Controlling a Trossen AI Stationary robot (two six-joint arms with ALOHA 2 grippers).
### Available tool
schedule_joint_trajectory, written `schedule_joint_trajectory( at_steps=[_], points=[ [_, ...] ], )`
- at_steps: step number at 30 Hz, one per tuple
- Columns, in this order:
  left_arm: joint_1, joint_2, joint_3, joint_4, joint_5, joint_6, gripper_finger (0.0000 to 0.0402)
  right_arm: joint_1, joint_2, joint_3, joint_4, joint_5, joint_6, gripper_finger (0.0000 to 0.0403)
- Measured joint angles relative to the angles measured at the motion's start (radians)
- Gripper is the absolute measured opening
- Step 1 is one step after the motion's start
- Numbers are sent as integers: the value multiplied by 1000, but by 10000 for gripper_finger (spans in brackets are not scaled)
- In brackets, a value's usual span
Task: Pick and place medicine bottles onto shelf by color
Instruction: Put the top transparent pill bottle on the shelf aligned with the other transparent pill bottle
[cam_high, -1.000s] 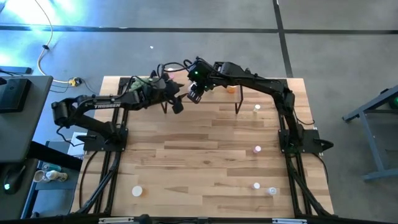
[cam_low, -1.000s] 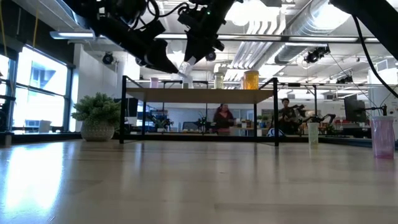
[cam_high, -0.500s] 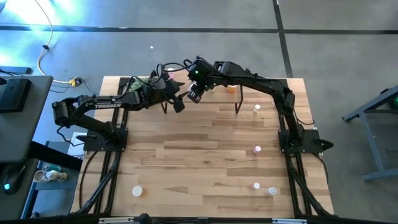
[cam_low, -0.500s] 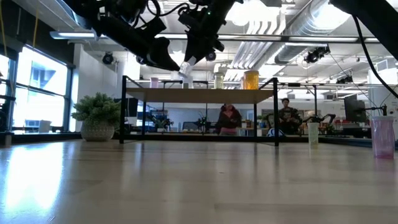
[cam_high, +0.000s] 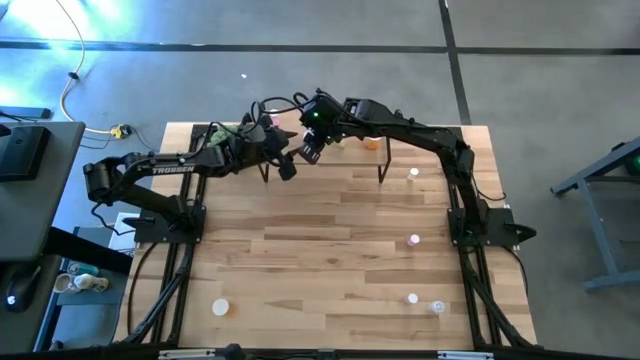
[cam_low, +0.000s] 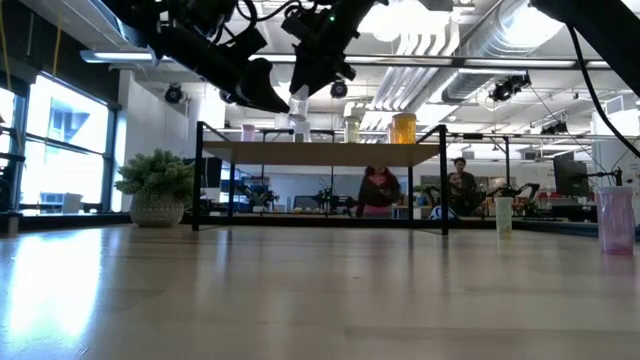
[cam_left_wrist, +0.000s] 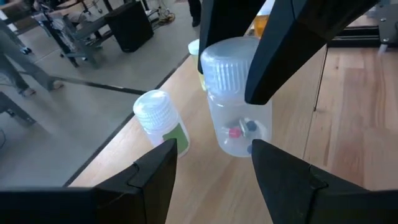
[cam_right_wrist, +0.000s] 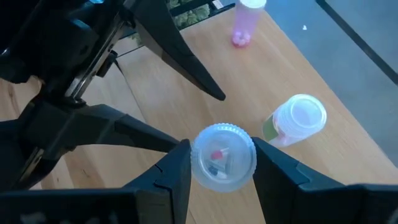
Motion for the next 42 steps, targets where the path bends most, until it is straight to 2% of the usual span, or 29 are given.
schedule_joint_trajectory(
  at_steps=[7, 15, 26, 42],
  points=[
    [0, -17, 0, -33, -20, -1, 200, -1, 0, 0, -2, 8, 27, 129],
    [-1, -106, 0, -150, -29, -54, 200, -1, 0, 0, -13, 14, 54, 129],
    [-44, -234, 0, -255, -27, -87, 200, -34, 0, -120, 69, 14, 97, 129],
    [-56, -256, 0, -277, -28, -87, 200, -46, -3, -186, 138, 14, 25, 129]
  ],
)
